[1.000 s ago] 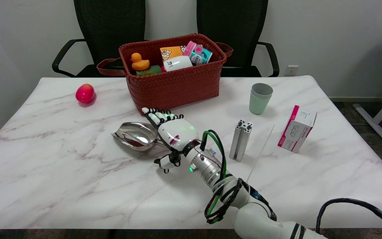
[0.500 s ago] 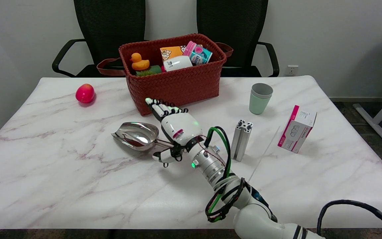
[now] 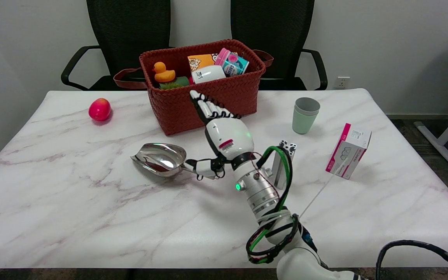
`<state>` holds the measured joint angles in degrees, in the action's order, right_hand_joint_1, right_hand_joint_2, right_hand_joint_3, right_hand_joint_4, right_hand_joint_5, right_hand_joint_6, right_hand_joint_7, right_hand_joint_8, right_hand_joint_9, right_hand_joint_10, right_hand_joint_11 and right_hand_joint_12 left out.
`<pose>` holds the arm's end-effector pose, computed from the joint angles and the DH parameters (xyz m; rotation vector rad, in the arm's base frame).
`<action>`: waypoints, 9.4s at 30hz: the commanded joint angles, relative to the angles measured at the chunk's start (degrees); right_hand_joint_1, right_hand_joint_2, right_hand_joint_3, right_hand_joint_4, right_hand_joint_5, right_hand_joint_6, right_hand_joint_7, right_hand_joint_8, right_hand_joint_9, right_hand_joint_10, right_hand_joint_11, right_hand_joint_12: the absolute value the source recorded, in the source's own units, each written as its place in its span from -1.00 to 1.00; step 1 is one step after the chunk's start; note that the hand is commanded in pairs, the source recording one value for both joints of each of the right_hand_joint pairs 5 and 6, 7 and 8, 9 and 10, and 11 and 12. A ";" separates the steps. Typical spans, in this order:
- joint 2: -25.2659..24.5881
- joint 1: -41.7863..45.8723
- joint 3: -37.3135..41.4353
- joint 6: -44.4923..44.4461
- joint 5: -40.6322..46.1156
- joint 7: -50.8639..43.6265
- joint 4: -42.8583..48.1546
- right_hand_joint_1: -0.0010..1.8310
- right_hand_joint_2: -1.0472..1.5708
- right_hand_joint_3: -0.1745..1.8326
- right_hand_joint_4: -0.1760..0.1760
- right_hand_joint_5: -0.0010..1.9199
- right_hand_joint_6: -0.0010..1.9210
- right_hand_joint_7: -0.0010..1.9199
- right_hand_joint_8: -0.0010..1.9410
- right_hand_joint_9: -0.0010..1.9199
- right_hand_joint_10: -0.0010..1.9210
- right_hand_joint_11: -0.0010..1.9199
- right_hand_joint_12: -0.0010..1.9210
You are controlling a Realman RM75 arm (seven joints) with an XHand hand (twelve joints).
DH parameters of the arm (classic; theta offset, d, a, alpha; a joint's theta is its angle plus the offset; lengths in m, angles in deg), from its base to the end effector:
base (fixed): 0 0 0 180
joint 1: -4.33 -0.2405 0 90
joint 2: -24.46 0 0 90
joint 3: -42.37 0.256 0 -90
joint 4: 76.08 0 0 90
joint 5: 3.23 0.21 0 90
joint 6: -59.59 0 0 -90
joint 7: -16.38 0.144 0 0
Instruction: Pick up the metal rectangular block.
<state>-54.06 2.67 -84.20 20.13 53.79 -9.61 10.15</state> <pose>-0.2400 -0.3128 0.1571 1.7013 -0.1030 0.5627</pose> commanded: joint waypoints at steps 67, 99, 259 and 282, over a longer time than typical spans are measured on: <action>9.76 5.04 -5.19 -47.29 18.51 30.99 -1.01 0.18 0.26 -0.50 0.00 -1.00 -1.00 -0.98 -0.98 -0.83 -0.83 -0.73 -0.73; 14.55 5.45 -5.67 -33.86 26.30 42.57 -0.25 0.00 0.18 -1.00 0.00 -1.00 -1.00 -1.00 -1.00 -1.00 -1.00 -0.99 -0.99; 14.63 9.73 1.01 -19.14 17.13 66.28 -3.29 0.01 0.54 -1.00 0.00 0.83 0.83 0.71 0.69 0.68 0.68 0.89 0.89; 14.30 -3.52 9.74 -4.36 11.52 65.90 -1.78 -0.02 0.66 -0.98 0.00 0.76 0.76 0.99 0.97 0.96 0.96 1.00 1.00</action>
<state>-39.41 9.86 -77.97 8.03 68.39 56.44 9.19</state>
